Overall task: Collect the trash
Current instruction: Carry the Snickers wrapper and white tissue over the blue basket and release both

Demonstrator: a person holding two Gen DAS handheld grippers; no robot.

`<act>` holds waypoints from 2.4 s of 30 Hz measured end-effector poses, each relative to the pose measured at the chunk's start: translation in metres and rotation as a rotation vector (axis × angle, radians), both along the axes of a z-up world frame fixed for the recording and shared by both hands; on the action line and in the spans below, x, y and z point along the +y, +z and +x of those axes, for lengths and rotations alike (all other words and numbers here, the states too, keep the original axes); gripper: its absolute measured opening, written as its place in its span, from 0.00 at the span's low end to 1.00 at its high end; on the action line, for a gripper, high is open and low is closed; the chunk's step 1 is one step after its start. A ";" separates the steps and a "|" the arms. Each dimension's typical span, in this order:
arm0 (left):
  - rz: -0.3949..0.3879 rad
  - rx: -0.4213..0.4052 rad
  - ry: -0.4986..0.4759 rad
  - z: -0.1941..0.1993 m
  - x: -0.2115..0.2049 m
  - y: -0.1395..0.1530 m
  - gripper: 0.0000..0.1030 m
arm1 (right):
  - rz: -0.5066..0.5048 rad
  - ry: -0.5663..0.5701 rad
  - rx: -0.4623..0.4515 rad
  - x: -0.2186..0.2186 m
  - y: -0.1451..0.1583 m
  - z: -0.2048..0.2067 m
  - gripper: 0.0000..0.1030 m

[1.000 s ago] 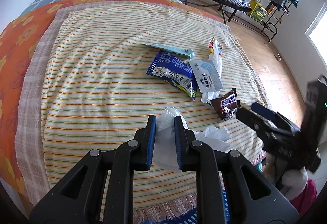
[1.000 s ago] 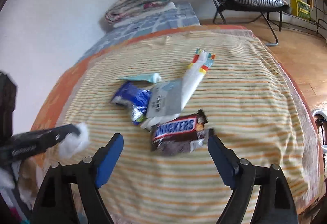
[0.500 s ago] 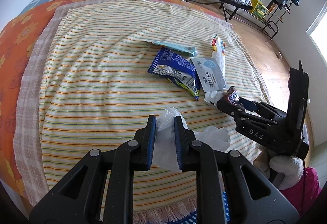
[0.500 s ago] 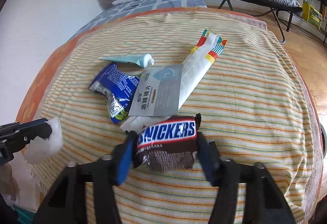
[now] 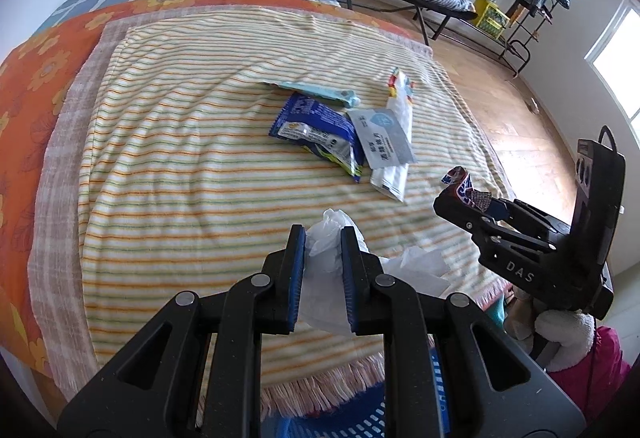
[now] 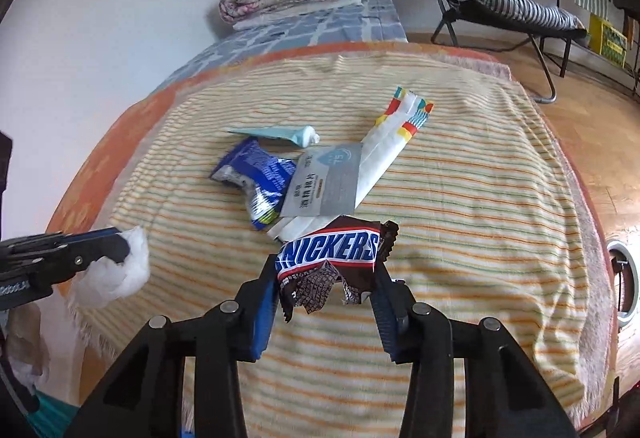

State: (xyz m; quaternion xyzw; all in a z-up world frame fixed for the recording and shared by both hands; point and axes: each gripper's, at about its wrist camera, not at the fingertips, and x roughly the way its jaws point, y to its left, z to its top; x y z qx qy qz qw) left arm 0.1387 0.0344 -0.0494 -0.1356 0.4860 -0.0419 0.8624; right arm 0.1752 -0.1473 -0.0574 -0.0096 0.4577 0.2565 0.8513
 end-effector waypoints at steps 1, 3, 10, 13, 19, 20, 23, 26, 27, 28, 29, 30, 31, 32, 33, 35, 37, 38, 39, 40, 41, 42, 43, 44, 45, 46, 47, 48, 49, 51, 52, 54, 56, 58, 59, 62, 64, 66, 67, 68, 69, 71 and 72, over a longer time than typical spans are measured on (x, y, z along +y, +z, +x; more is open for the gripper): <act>-0.001 -0.002 -0.006 -0.003 -0.002 0.001 0.16 | 0.001 0.007 -0.007 -0.001 0.003 -0.006 0.43; -0.001 -0.004 -0.015 -0.009 -0.005 0.002 0.16 | 0.003 0.020 -0.013 -0.002 0.006 -0.015 0.43; 0.000 -0.003 -0.054 -0.035 -0.016 0.003 0.16 | -0.011 0.056 -0.026 -0.005 0.018 -0.051 0.44; 0.004 -0.002 -0.073 -0.047 -0.021 0.003 0.16 | -0.016 0.067 -0.032 -0.008 0.021 -0.069 0.44; 0.005 0.013 -0.108 -0.074 -0.031 -0.005 0.16 | -0.058 0.112 -0.062 -0.006 0.023 -0.106 0.44; 0.005 0.018 -0.114 -0.079 -0.034 -0.007 0.16 | -0.062 0.118 -0.065 -0.006 0.023 -0.110 0.44; 0.013 0.022 -0.128 -0.091 -0.038 -0.010 0.16 | -0.073 0.134 -0.070 -0.006 0.023 -0.125 0.44; 0.011 0.027 -0.138 -0.103 -0.042 -0.014 0.16 | -0.080 0.145 -0.070 -0.006 0.021 -0.138 0.44; 0.009 0.029 -0.140 -0.105 -0.044 -0.014 0.16 | -0.084 0.148 -0.069 -0.006 0.021 -0.142 0.44; 0.008 0.033 -0.143 -0.108 -0.045 -0.016 0.16 | -0.087 0.150 -0.068 -0.006 0.020 -0.146 0.44; 0.007 0.039 -0.146 -0.112 -0.047 -0.018 0.16 | -0.089 0.150 -0.068 -0.006 0.019 -0.150 0.44; 0.007 0.043 -0.148 -0.113 -0.048 -0.020 0.16 | -0.089 0.150 -0.065 -0.007 0.017 -0.154 0.44; 0.007 0.050 -0.152 -0.116 -0.050 -0.023 0.16 | -0.089 0.150 -0.062 -0.008 0.016 -0.157 0.44; 0.007 0.058 -0.157 -0.118 -0.052 -0.025 0.16 | -0.090 0.148 -0.059 -0.008 0.015 -0.159 0.44; 0.009 0.064 -0.163 -0.119 -0.055 -0.028 0.16 | -0.089 0.147 -0.055 -0.009 0.013 -0.162 0.44; 0.010 0.077 -0.173 -0.123 -0.059 -0.033 0.16 | -0.087 0.146 -0.044 -0.011 0.009 -0.167 0.44; 0.009 0.087 -0.180 -0.126 -0.062 -0.036 0.16 | -0.088 0.145 -0.036 -0.013 0.006 -0.172 0.44; 0.009 0.090 -0.183 -0.127 -0.063 -0.038 0.16 | -0.091 0.145 -0.033 -0.014 0.004 -0.175 0.44; 0.010 0.093 -0.187 -0.128 -0.065 -0.039 0.16 | -0.094 0.145 -0.031 -0.014 0.002 -0.177 0.44; 0.010 0.098 -0.190 -0.129 -0.066 -0.040 0.16 | -0.099 0.144 -0.028 -0.015 0.000 -0.179 0.44; 0.010 0.101 -0.193 -0.130 -0.066 -0.041 0.16 | -0.104 0.143 -0.024 -0.016 -0.002 -0.181 0.44; 0.010 0.104 -0.195 -0.130 -0.067 -0.042 0.16 | -0.108 0.142 -0.019 -0.017 -0.005 -0.183 0.44; 0.010 0.108 -0.197 -0.131 -0.067 -0.044 0.16 | -0.111 0.141 -0.015 -0.017 -0.007 -0.184 0.44; 0.009 0.113 -0.199 -0.133 -0.068 -0.046 0.16 | -0.114 0.139 -0.008 -0.018 -0.010 -0.186 0.44; 0.010 0.116 -0.199 -0.134 -0.069 -0.047 0.16 | -0.115 0.137 -0.002 -0.019 -0.011 -0.186 0.44; 0.010 0.119 -0.201 -0.134 -0.069 -0.048 0.16 | -0.115 0.135 0.003 -0.021 -0.013 -0.187 0.45; 0.010 0.122 -0.202 -0.134 -0.069 -0.049 0.16 | -0.116 0.133 0.008 -0.022 -0.015 -0.188 0.46; 0.011 0.126 -0.204 -0.135 -0.069 -0.050 0.16 | -0.118 0.132 0.011 -0.022 -0.017 -0.189 0.47; 0.011 0.127 -0.203 -0.135 -0.069 -0.050 0.16 | -0.118 0.129 0.015 -0.023 -0.018 -0.189 0.48; 0.011 0.130 -0.201 -0.134 -0.068 -0.051 0.16 | -0.118 0.126 0.020 -0.025 -0.020 -0.190 0.50; 0.011 0.131 -0.199 -0.134 -0.068 -0.052 0.16 | -0.119 0.125 0.022 -0.026 -0.020 -0.190 0.53; 0.010 0.134 -0.196 -0.134 -0.067 -0.053 0.16 | -0.120 0.121 0.026 -0.027 -0.022 -0.190 0.55; 0.009 0.138 -0.194 -0.134 -0.066 -0.053 0.16 | -0.119 0.118 0.030 -0.028 -0.023 -0.190 0.57; 0.009 0.144 -0.194 -0.133 -0.066 -0.054 0.19 | -0.121 0.115 0.033 -0.028 -0.025 -0.190 0.59; 0.008 0.148 -0.195 -0.133 -0.066 -0.055 0.23 | -0.122 0.114 0.034 -0.028 -0.025 -0.190 0.61; 0.005 0.160 -0.197 -0.132 -0.067 -0.057 0.24 | -0.124 0.109 0.037 -0.029 -0.027 -0.190 0.64; 0.014 0.162 -0.197 -0.132 -0.067 -0.057 0.24 | -0.125 0.106 0.040 -0.030 -0.028 -0.190 0.67; 0.014 0.164 -0.194 -0.132 -0.067 -0.058 0.24 | -0.127 0.101 0.043 -0.031 -0.028 -0.189 0.72; 0.014 0.165 -0.191 -0.132 -0.066 -0.058 0.25 | -0.128 0.098 0.044 -0.032 -0.029 -0.189 0.74; 0.015 0.166 -0.188 -0.131 -0.065 -0.058 0.25 | -0.130 0.096 0.045 -0.032 -0.029 -0.189 0.75; 0.015 0.166 -0.187 -0.131 -0.065 -0.058 0.25 | -0.131 0.095 0.045 -0.032 -0.029 -0.189 0.77; 0.014 0.165 -0.181 -0.130 -0.064 -0.058 0.36 | -0.135 0.092 0.044 -0.033 -0.028 -0.188 0.84; 0.014 0.162 -0.177 -0.130 -0.063 -0.057 0.40 | -0.135 0.091 0.042 -0.033 -0.028 -0.188 0.84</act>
